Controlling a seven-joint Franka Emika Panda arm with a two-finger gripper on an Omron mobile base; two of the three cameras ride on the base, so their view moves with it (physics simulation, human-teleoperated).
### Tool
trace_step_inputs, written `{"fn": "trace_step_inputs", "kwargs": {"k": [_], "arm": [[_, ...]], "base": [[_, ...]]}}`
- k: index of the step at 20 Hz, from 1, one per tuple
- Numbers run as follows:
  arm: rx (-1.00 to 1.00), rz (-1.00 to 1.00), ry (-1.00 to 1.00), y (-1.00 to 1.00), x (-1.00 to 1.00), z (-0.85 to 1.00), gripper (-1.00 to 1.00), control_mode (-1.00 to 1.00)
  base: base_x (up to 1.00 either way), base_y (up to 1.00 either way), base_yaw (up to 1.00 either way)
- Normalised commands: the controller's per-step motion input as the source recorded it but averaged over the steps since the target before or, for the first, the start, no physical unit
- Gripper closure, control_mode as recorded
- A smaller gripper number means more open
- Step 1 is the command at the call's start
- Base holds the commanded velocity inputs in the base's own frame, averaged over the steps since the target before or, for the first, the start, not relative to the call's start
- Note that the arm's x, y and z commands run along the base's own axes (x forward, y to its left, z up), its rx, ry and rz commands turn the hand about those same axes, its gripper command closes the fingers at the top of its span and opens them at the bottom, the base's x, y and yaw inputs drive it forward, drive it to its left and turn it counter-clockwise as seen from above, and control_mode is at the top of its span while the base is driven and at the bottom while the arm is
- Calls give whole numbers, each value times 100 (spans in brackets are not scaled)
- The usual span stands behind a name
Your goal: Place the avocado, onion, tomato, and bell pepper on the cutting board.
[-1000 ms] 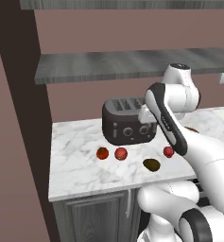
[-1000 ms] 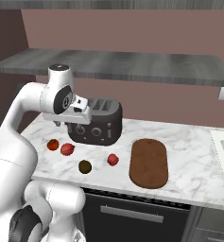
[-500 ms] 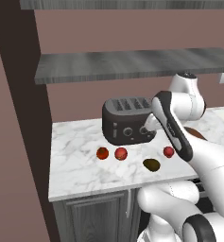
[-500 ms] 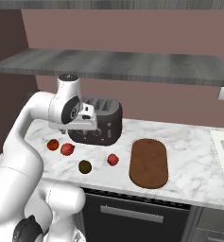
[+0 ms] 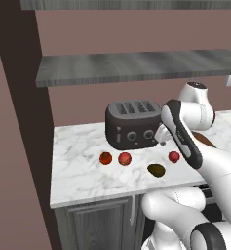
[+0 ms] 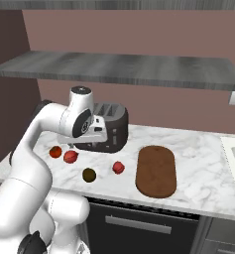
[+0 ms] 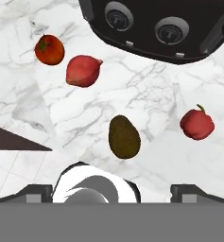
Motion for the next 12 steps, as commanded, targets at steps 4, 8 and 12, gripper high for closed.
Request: {"fn": "trace_step_inputs", "kwargs": {"k": [4,8,12], "arm": [[0,3,0,0,1,-21,-100,-100],[0,0,4,0,8,-32,-100,-100],[0,0,2,0,18,-29,-100,-100]], "base": [[0,0,0],[0,0,0],[0,0,0]]}}
